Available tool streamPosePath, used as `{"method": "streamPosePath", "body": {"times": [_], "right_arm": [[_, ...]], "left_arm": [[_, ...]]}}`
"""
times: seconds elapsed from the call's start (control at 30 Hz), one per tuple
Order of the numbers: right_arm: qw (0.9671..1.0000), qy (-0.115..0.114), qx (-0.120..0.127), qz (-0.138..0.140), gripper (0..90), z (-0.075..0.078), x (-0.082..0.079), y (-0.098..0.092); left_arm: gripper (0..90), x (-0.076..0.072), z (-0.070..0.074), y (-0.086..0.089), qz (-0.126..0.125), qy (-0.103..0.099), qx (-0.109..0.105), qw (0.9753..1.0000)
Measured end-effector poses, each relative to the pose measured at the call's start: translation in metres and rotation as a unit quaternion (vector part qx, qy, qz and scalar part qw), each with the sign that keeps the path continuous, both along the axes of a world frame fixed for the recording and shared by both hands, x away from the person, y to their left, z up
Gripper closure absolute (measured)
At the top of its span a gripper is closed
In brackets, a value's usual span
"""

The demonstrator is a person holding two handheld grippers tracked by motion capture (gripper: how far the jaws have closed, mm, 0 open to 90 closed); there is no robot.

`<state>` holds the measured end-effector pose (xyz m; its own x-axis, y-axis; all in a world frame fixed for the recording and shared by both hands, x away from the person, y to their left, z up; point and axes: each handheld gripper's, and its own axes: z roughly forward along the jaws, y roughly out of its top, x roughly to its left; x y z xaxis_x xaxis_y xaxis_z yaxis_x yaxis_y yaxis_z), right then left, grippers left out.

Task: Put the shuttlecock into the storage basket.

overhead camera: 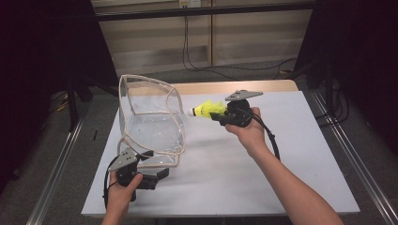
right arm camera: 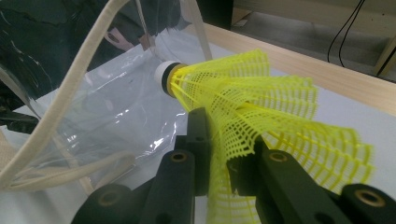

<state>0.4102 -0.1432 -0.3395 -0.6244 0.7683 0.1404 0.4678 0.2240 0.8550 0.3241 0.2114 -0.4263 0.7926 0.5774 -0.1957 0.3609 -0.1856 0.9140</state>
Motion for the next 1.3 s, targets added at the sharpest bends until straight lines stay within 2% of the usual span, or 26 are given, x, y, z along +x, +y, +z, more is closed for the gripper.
{"method": "streamPosePath", "body": {"times": [0.37,0.8,1.1,1.3], "right_arm": [[0.9999,-0.01,0.013,0.006,81.0,0.021,-0.001,0.006],[0.9995,-0.016,0.01,0.024,81.0,0.039,-0.001,0.017],[0.9983,-0.022,0.007,0.053,80.9,0.055,-0.004,0.042],[0.9974,-0.021,0.005,0.069,81.0,0.06,-0.004,0.058]], "left_arm": [[3.3,0.0,0.0,0.0,-0.001,0.0,0.001,1.0],[3.3,0.0,0.0,0.0,-0.002,0.0,-0.001,1.0],[3.3,0.0,0.0,-0.001,-0.002,0.0,-0.002,1.0],[3.3,0.0,0.0,-0.001,-0.005,0.001,0.001,1.0]]}}
